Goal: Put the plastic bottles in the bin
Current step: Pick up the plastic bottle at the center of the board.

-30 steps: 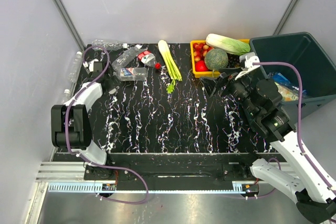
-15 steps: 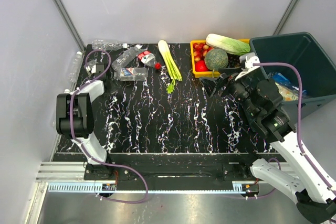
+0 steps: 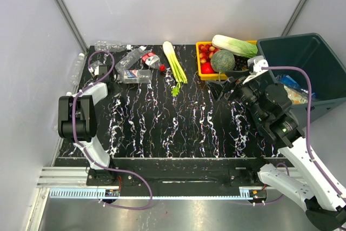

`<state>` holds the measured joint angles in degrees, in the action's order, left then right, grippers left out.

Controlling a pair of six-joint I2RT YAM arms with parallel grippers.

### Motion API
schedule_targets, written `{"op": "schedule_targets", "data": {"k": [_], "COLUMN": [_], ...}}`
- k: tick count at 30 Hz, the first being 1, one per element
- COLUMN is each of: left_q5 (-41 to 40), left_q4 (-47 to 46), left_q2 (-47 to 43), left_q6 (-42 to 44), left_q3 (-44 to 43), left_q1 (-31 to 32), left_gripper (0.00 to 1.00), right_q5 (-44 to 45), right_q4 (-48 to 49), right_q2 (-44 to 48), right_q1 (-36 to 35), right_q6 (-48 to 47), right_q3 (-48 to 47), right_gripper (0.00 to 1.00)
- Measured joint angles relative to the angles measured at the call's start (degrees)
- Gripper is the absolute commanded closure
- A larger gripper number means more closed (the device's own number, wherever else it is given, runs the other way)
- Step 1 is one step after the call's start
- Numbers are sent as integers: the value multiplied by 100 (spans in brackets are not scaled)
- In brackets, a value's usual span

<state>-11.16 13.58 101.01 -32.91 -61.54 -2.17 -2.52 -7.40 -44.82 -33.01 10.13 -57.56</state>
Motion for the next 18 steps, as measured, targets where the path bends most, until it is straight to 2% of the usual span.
{"op": "schedule_targets", "data": {"k": [8, 13, 18], "left_q5": [2, -44, -87], "left_q4": [162, 466, 479], "left_q2": [-120, -901, -2079], "left_q6": [-22, -70, -76], "left_q3": [7, 236, 522], "left_q1": [-4, -4, -4], "left_gripper": [99, 100, 100], "right_q5": [2, 4, -13], "right_q4": [0, -133, -243], "right_q2": [24, -31, -94], "right_q1": [0, 0, 0], "right_q6": [2, 15, 44], "right_q3": [37, -2, -39], "right_gripper": [1, 0, 1]}}
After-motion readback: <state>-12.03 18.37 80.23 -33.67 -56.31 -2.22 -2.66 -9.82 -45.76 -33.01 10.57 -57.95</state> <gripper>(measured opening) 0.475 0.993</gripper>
